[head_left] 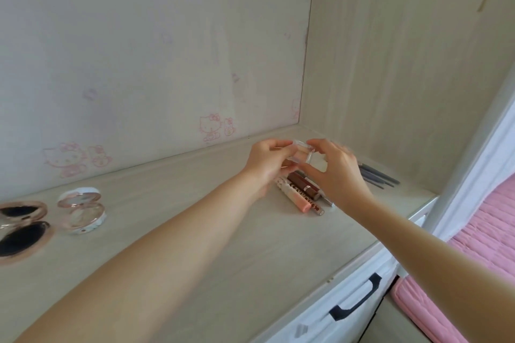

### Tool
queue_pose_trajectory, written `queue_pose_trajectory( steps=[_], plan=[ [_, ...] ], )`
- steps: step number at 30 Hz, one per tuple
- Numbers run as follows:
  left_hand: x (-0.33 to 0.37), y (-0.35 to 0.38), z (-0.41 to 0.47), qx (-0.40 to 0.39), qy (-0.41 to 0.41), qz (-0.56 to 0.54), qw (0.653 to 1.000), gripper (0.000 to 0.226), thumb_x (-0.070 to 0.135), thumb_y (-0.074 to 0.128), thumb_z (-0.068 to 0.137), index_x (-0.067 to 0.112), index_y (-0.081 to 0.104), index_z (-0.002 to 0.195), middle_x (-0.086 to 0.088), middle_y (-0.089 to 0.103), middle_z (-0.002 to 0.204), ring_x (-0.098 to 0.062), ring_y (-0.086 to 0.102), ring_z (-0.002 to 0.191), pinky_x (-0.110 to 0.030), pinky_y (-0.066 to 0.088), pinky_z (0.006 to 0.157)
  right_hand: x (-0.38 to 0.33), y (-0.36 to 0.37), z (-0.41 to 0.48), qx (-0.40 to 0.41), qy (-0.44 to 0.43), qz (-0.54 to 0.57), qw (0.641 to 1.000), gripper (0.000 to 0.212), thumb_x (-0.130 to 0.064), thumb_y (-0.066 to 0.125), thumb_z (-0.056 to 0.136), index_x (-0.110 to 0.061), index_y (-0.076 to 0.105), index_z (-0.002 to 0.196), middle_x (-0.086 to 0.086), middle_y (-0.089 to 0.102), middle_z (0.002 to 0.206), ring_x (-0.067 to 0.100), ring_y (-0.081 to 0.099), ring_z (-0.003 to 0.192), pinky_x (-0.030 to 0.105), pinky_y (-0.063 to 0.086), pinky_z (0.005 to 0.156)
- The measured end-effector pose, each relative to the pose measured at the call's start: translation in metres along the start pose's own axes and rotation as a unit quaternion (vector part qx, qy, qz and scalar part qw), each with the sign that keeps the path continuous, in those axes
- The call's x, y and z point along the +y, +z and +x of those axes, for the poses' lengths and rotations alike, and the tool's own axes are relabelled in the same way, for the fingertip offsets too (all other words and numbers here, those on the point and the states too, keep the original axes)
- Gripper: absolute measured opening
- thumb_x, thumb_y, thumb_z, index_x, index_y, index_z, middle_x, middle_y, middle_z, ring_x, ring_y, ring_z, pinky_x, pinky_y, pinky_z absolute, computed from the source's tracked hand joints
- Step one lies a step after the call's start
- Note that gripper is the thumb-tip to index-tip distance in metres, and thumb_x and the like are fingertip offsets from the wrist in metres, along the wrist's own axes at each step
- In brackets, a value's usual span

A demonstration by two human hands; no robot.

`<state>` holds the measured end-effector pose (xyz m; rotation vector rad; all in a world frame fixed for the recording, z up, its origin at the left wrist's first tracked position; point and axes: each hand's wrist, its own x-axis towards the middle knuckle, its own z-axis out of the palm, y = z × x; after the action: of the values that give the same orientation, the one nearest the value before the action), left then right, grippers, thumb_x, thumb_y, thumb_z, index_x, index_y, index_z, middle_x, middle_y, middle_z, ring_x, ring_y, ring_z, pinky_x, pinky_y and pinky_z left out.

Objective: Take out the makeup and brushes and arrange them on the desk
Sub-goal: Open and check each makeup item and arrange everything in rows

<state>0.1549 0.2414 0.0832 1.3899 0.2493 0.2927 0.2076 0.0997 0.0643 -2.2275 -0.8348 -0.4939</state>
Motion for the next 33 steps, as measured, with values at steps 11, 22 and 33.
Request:
queue_pose_trajectory(
  steps=[11, 22, 33],
  plan=[
    [0.019, -0.083, -0.133, -0.056, -0.108, -0.186, 0.975, 0.035, 0.021, 0.052, 0.096, -0.001, 0.06, 0.122, -0.02, 0.065, 0.117, -0.033, 0.063, 0.106, -0.038, 0.052, 0.095, -0.106, 0.005, -0.07, -0.026, -0.046, 0.153, 0.987, 0.039, -0.033, 0.076, 0.077, -0.026, 0.064, 0.114, -0.015, 0.057, 0.106, 0.006, 0.055, 0.102, 0.021, 0.044, 0.088],
    [0.018, -0.136, -0.218, 0.0, -0.084, -0.208, 0.975, 0.026, 0.02, 0.061, 0.089, 0.002, 0.07, 0.106, -0.017, 0.068, 0.105, -0.027, 0.067, 0.098, -0.031, 0.057, 0.083, -0.18, 0.016, -0.116, -0.116, -0.222, 0.078, 0.965, 0.061, -0.033, 0.069, 0.083, -0.029, 0.042, 0.138, -0.013, 0.048, 0.122, 0.012, 0.049, 0.111, 0.027, 0.048, 0.088],
    [0.012, -0.183, -0.267, 0.061, -0.066, -0.206, 0.974, 0.031, 0.015, 0.057, 0.09, -0.004, 0.066, 0.113, -0.021, 0.068, 0.11, -0.033, 0.067, 0.1, -0.038, 0.055, 0.089, -0.23, 0.035, -0.137, -0.129, -0.277, 0.076, 0.949, 0.05, -0.03, 0.072, 0.082, -0.014, 0.057, 0.127, -0.001, 0.062, 0.107, 0.019, 0.06, 0.095, 0.034, 0.053, 0.078]
  ],
)
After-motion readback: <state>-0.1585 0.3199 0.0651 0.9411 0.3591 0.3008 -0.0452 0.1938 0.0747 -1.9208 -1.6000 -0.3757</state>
